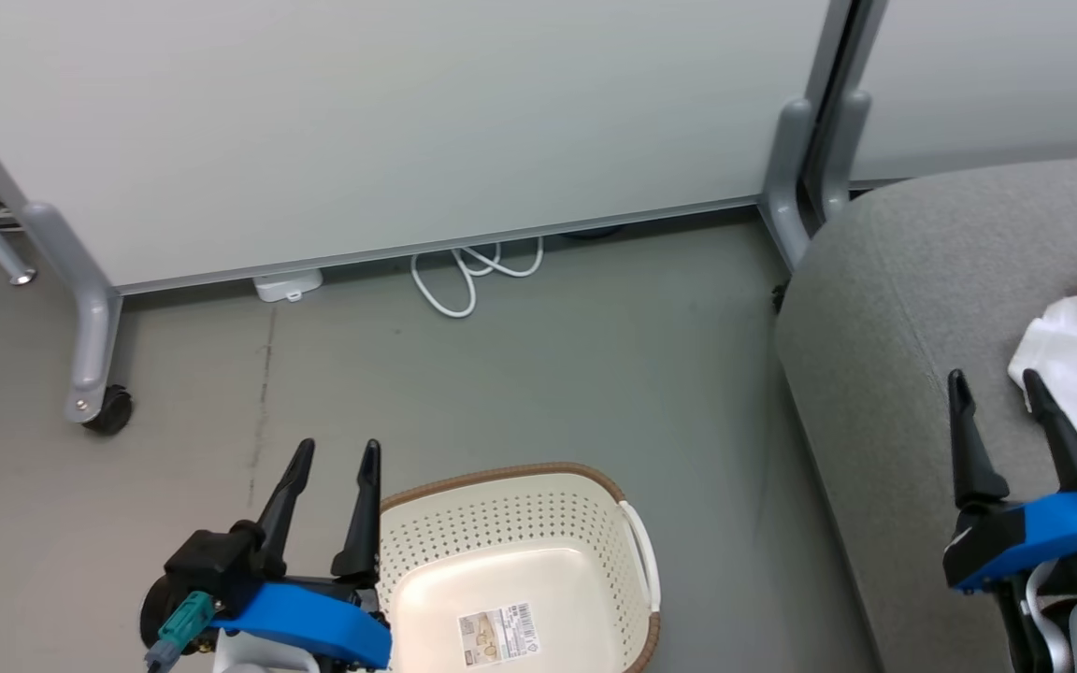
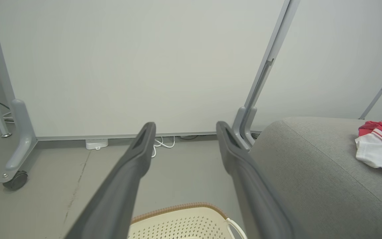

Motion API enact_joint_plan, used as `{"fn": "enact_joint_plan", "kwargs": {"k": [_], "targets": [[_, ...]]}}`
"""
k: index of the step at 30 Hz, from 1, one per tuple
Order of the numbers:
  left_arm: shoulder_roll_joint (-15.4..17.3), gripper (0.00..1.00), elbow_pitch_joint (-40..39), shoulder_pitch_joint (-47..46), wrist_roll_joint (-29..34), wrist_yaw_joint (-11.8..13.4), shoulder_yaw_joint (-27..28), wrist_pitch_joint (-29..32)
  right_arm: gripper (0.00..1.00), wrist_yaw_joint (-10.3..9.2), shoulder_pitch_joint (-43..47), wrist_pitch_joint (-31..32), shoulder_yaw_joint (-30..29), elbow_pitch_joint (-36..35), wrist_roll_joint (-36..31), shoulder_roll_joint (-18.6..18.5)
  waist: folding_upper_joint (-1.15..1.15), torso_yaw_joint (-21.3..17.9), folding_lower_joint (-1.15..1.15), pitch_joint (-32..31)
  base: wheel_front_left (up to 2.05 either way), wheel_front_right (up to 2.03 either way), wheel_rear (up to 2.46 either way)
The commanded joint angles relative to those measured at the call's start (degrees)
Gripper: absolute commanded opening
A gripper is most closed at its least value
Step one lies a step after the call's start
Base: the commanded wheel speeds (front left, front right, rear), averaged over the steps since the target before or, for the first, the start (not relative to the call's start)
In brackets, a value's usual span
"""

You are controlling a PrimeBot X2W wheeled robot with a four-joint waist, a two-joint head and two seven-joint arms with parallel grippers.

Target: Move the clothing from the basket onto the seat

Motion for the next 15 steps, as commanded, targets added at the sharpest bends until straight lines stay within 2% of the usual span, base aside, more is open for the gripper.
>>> {"fn": "enact_joint_plan", "kwargs": {"k": [1,7,15], "targets": [[-0.03,1.0,0.3,0.53,0.55,-0.06,0.97,-0.24,1.0,0.01,1.64,0.24,-0.06,-1.15,-0.5,0.73,0.0,1.37,0.02,-0.65,0.0,0.0,0.0],[-0.21,1.0,1.42,0.7,0.87,-0.06,4.04,-0.21,1.0,0.01,5.31,1.08,0.51,-5.45,-1.74,3.21,0.0,3.72,0.02,-1.11,0.0,0.0,0.0],[-0.14,1.0,3.12,0.37,0.84,-0.06,5.83,-0.21,1.0,0.01,9.07,2.16,2.16,-8.29,-1.97,4.41,0.0,5.36,0.02,-1.91,0.0,0.0,0.0]]}}
